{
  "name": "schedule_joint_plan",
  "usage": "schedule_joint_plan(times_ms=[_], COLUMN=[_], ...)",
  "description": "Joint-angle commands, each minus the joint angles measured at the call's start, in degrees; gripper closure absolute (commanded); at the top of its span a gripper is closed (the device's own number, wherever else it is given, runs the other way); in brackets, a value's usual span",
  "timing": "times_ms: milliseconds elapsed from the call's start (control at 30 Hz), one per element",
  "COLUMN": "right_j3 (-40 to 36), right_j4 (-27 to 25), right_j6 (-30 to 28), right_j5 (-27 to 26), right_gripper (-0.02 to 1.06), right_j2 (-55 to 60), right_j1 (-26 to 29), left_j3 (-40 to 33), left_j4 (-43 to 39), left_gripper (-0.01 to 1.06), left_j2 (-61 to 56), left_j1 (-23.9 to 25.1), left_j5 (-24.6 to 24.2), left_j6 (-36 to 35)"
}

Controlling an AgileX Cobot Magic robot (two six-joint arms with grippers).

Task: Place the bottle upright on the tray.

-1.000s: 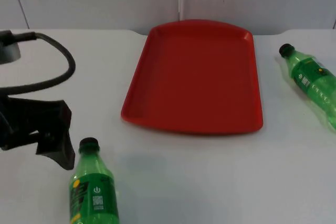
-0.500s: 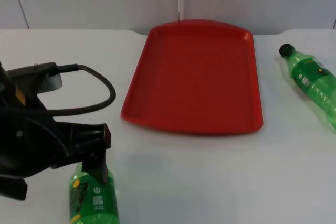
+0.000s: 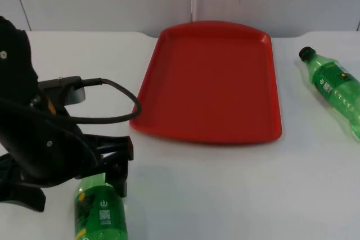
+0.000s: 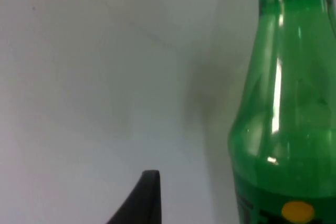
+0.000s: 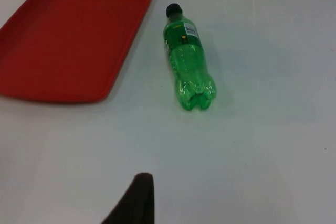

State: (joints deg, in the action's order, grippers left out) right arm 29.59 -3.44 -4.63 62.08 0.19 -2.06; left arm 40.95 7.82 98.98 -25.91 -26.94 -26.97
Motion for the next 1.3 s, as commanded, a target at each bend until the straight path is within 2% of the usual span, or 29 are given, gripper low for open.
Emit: schedule_joint_plan(times_ms=[0, 200, 367, 433, 533, 667, 700, 800, 1000, 1100, 1267], right_j3=[0.01, 0.01, 0.01, 0.01, 0.01, 0.01, 0.01, 0.01, 0.01, 0.01, 0.01], right_j4=[-0.03, -0.03, -0.03, -0.03, -0.03, -0.03, -0.03, -0.03, -0.03, -0.03, -0.03], right_j6=[-0.12, -0.12, -0.12, -0.12, -0.12, -0.12, -0.12, -0.12, -0.12, -0.12, -0.12], right_j5=[-0.21, -0.21, -0.21, -0.21, -0.21, -0.21, -0.21, -0.21, -0.21, -0.21, -0.21], right_gripper=[-0.01, -0.01, -0.01, -0.01, -0.01, -0.01, -0.01, -0.01, -0.01, -0.01, -0.01], right_j2=[-0.19, -0.19, -0.19, -0.19, -0.19, -0.19, -0.19, -0.19, -0.19, -0.19, -0.19], right_j1=[0.26, 0.26, 0.26, 0.26, 0.26, 0.26, 0.26, 0.26, 0.26, 0.26, 0.26], left_j3=[0.7, 0.7, 0.7, 0.7, 0.7, 0.47, 0.47, 0.47, 0.47, 0.47, 0.47], left_j4=[0.33, 0.73, 0.73, 0.1, -0.98, -10.07, -10.07, -15.21, -16.93, -21.31, -22.03], left_gripper=[0.0, 0.0, 0.0, 0.0, 0.0, 0.0, 0.0, 0.0, 0.0, 0.0, 0.0], left_j2=[1.6, 3.94, 4.81, 5.3, 6.06, 7.3, 7.3, 7.3, 7.4, 7.63, 7.85], left_j1=[-0.4, -0.4, -2.33, -4.36, -5.9, -7.71, -7.71, -8.51, -10.3, -11.19, -11.5], left_j5=[1.6, 3.57, 5.24, 7.39, 8.08, 7.87, 7.87, 7.39, 8.35, 8.04, 7.77], left_j6=[-0.57, -0.57, -0.92, -3.49, -5.57, -16.25, -16.25, -22.21, -25.55, -30.74, -31.33])
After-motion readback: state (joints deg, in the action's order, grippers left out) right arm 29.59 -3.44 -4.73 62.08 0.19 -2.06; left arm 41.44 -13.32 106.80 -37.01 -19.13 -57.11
